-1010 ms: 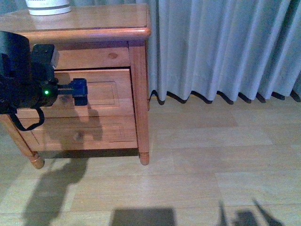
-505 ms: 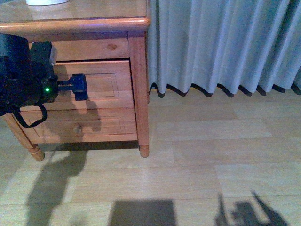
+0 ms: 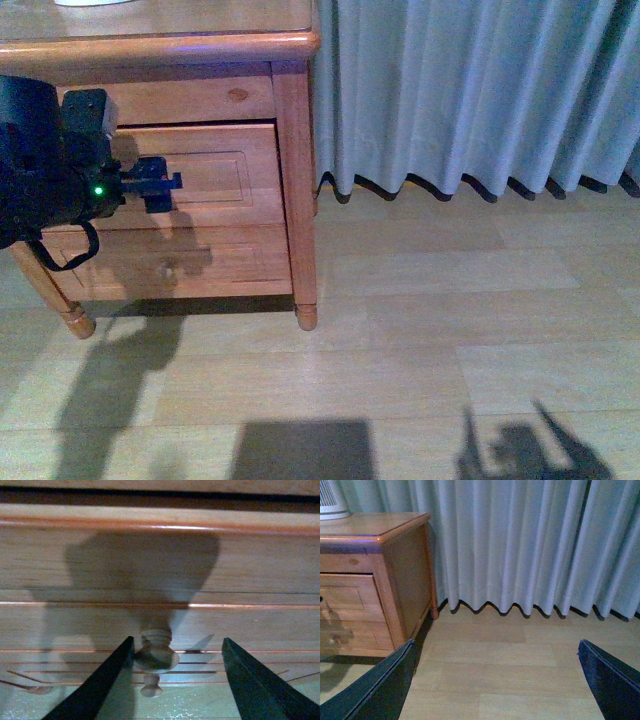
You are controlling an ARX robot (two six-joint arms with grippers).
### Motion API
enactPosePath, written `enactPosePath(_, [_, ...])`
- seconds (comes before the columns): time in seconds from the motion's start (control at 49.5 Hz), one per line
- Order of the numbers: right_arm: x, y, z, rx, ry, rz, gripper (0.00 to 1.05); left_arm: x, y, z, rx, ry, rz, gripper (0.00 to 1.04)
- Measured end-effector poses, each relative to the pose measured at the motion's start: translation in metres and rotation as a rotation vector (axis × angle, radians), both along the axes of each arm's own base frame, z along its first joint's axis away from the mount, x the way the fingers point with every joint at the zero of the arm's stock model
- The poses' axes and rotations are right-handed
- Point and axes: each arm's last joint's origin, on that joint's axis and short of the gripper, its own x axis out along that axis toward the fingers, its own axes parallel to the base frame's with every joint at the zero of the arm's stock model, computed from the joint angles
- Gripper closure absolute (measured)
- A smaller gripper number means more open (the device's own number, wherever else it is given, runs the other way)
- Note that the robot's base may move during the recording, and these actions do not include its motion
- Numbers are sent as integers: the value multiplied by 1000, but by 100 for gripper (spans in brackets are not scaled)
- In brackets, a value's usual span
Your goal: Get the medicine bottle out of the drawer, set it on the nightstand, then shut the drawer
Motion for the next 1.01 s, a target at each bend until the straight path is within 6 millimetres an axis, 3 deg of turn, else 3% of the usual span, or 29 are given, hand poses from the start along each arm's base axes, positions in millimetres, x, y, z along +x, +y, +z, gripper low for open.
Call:
enactPosePath(0.141, [0, 0, 0, 0, 0, 0, 7, 2, 3, 2, -6, -6, 11, 70])
enactPosePath(0.303, [0, 0, 0, 0, 0, 0, 7, 3, 3, 3, -13, -12, 7, 102])
enactPosePath(0.465, [0, 0, 0, 0, 0, 0, 7, 3, 2, 3, -17, -10, 4, 101])
enactPosePath(0.707, [0, 0, 0, 0, 0, 0, 7, 2, 2, 3, -21, -20, -1, 66])
enactPosePath(0.848, [0, 0, 0, 0, 0, 0, 7, 1, 9, 1, -17, -14, 18, 34])
enactPosePath(0.929, [0, 0, 0, 0, 0, 0, 7, 1, 11, 1, -16, -13, 26, 24])
enactPosePath(1.01, [0, 0, 0, 0, 0, 0, 7, 0, 13, -4, -16, -1, 32, 7])
